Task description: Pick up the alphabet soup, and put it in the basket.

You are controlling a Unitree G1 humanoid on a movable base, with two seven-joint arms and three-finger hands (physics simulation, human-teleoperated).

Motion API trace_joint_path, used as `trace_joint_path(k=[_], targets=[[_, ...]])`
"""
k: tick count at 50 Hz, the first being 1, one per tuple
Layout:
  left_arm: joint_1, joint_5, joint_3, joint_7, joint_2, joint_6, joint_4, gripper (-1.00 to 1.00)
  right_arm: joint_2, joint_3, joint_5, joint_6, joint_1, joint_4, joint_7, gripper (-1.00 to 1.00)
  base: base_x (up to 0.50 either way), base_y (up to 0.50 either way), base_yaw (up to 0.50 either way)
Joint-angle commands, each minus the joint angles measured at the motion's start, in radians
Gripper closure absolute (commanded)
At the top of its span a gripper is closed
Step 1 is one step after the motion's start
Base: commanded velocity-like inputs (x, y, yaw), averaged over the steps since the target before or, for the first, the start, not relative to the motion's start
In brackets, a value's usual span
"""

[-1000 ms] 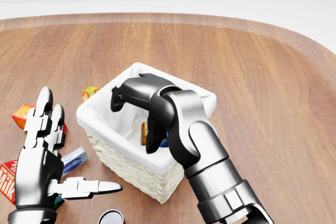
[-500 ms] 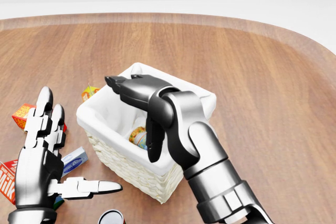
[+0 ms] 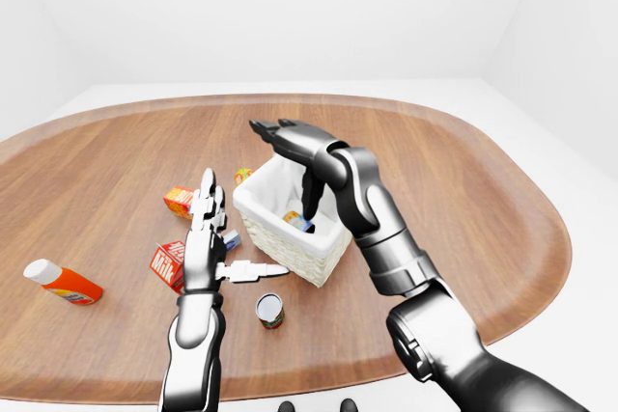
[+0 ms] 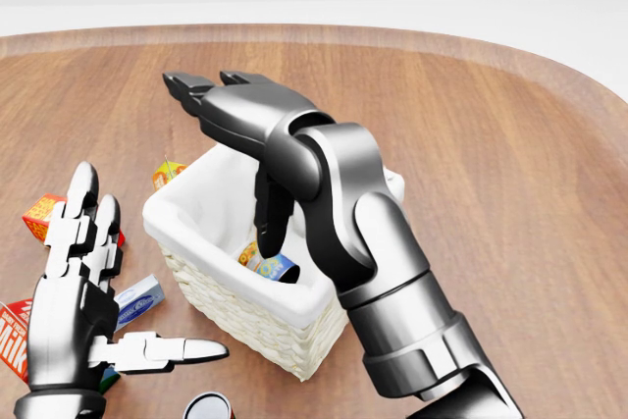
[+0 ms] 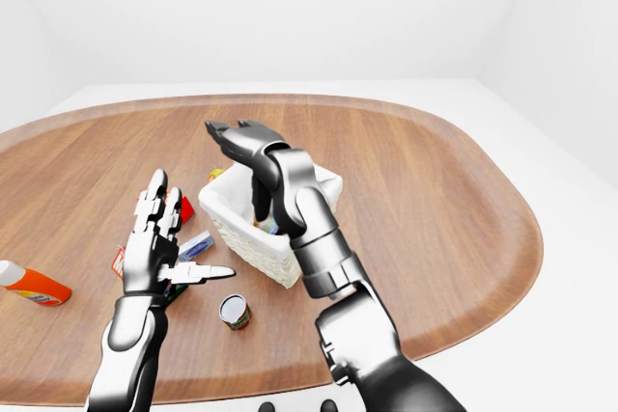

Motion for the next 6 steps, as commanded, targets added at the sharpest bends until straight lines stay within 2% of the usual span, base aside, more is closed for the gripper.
trace_joint_path(k=[1, 6], targets=[[0.001, -0.001, 0.0, 0.0, 0.0, 0.0, -0.003, -1.0, -0.007, -0.011, 0.012, 0.0, -0.071, -0.065, 0.0, -1.0, 0.0, 0.0, 0.0], [0.001, -0.001, 0.0, 0.0, 0.0, 0.0, -0.002, -1.0, -0.007, -0.018, 0.025, 0.0, -0.095, -0.083, 0.0, -1.0, 0.0, 0.0, 0.0]])
